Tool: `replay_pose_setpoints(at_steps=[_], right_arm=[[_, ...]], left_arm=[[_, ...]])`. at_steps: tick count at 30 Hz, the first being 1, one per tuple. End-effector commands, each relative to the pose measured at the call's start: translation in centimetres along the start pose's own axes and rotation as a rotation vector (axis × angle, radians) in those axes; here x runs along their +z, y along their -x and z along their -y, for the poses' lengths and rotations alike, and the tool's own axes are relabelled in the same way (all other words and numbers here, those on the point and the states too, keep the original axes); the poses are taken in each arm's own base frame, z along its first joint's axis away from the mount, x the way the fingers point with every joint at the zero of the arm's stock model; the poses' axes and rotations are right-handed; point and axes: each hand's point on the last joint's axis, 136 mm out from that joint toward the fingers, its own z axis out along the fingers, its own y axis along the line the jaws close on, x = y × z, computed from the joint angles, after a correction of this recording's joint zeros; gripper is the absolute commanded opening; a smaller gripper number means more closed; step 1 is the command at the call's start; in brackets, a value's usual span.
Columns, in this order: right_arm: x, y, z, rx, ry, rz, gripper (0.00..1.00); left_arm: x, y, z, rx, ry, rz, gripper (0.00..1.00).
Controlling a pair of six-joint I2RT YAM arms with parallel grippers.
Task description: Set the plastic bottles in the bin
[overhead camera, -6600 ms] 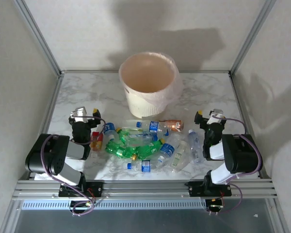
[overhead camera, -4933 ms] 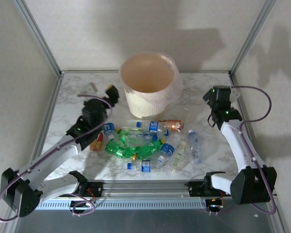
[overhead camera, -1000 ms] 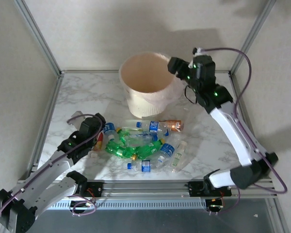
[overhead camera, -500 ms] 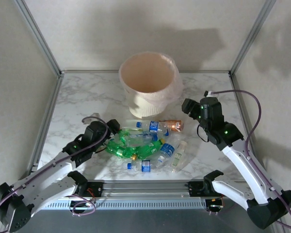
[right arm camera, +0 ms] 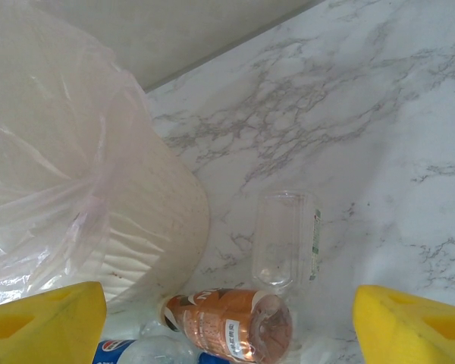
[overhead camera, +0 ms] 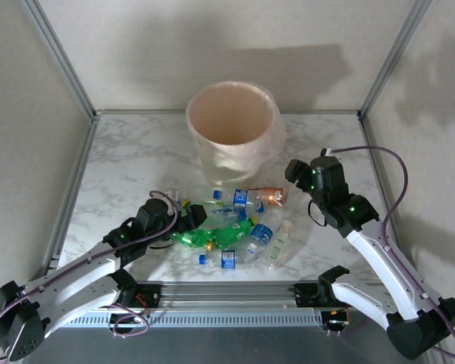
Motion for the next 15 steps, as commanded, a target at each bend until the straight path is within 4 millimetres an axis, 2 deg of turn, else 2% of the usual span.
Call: replay_pose_setpoints(at_steps=[1, 9, 15], right_arm=[[0.2, 0.0, -0.1, 0.014, 0.003, 0.01, 0.85], [0.5, -0.9, 0.0, 0.027, 0.017, -0.011, 0.85], [0.8, -1.6, 0.1, 0.035, 0.019, -0.026, 0.85]], left_arm=[[0.3, -0.7, 0.8, 0.055, -0.051, -0.037, 0.97], [2.0, -1.8, 0.6, 0.086, -0.079, -0.085, 0.93], [2.1, -1.4, 1.5, 0.113, -0.109, -0.073, 0.92]])
